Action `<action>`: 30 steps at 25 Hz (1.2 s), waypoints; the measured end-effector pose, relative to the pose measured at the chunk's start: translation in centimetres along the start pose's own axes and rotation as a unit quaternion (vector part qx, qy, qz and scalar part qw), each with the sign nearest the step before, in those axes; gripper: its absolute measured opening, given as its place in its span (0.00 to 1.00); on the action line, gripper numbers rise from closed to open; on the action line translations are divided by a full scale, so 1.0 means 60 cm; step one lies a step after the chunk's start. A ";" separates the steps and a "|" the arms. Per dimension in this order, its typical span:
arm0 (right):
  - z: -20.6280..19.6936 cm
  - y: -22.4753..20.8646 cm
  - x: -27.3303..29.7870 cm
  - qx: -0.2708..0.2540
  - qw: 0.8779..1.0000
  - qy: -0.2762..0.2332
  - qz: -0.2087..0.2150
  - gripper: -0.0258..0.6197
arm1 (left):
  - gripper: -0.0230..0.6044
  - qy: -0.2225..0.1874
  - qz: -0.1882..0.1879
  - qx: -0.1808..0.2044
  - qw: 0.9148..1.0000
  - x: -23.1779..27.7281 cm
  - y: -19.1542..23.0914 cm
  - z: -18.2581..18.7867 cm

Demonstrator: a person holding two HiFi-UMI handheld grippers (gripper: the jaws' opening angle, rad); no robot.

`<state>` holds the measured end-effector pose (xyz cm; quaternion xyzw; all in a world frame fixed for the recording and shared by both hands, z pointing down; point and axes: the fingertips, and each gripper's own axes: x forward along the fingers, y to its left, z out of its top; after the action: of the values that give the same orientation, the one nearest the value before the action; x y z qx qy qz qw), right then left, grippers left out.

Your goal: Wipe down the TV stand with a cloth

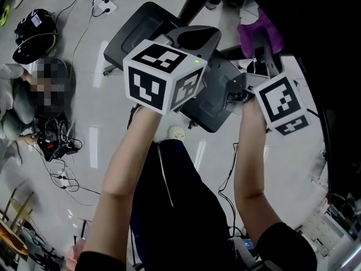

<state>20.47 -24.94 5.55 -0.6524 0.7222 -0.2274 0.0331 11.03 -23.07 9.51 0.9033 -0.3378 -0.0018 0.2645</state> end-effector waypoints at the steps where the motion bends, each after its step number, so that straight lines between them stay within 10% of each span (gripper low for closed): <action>1: -0.003 -0.003 0.002 0.002 1.000 0.002 0.000 0.18 | 0.04 0.002 0.001 -0.002 1.000 0.002 -0.001 -0.006; 30: -0.262 -0.110 0.041 0.088 0.985 0.141 -0.056 0.18 | 0.04 0.050 0.001 -0.029 0.998 -0.035 0.009 -0.154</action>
<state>20.82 -23.13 22.69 -0.6477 0.6592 -0.3813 -0.0239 10.77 -17.75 17.36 0.8938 -0.3254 0.0337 0.3067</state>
